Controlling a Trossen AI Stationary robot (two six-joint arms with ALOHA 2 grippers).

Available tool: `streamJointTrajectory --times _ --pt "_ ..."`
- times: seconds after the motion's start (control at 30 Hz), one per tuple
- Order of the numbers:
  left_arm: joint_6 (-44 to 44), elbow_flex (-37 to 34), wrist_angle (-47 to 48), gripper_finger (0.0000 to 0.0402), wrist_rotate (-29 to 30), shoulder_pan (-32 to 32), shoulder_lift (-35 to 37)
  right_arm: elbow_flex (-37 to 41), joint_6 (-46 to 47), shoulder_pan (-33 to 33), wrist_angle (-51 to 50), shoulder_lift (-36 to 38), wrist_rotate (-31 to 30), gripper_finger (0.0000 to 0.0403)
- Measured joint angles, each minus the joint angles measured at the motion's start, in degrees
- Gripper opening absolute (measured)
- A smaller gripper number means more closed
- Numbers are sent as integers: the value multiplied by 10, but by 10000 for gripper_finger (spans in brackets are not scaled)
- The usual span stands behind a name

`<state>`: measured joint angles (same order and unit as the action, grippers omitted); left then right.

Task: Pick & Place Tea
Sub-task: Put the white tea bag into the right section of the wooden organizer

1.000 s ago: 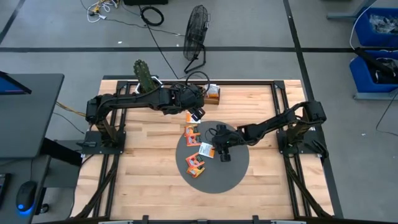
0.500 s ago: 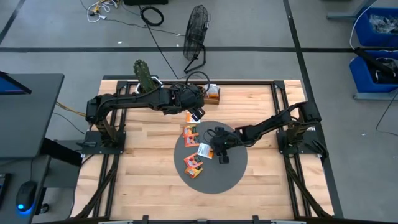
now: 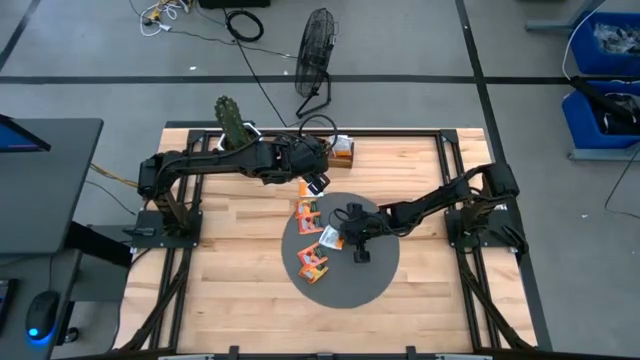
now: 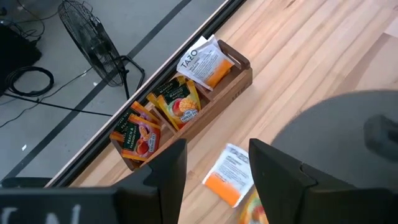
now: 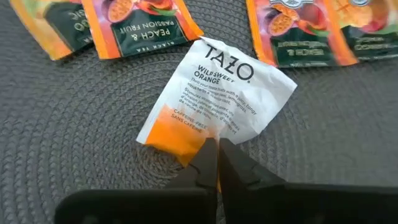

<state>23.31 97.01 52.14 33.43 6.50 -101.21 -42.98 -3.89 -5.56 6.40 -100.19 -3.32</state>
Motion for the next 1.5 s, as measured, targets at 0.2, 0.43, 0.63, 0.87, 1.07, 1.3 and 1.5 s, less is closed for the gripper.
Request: streamJointTrajectory --times 0.2,0.43,0.63,0.87,1.07,1.3,1.5 --pt "17 0 -1 177 -29 0 0 0 2 -1 -28 91 -52 1" --pt "34 0 -21 177 -72 0 5 0 3 2 -64 201 -206 1" --pt "56 9 -101 177 -135 0 6 -1 9 5 -63 257 -368 0" --pt "136 10 -253 177 -156 0 6 -1 16 5 -17 276 -464 0" --pt "179 10 -292 177 -155 7 6 -1 18 5 18 276 -488 0" --pt "303 10 -298 177 -150 24 6 -1 20 5 62 296 -493 0" --pt "320 10 -328 177 -151 37 6 -1 19 5 64 331 -465 0"
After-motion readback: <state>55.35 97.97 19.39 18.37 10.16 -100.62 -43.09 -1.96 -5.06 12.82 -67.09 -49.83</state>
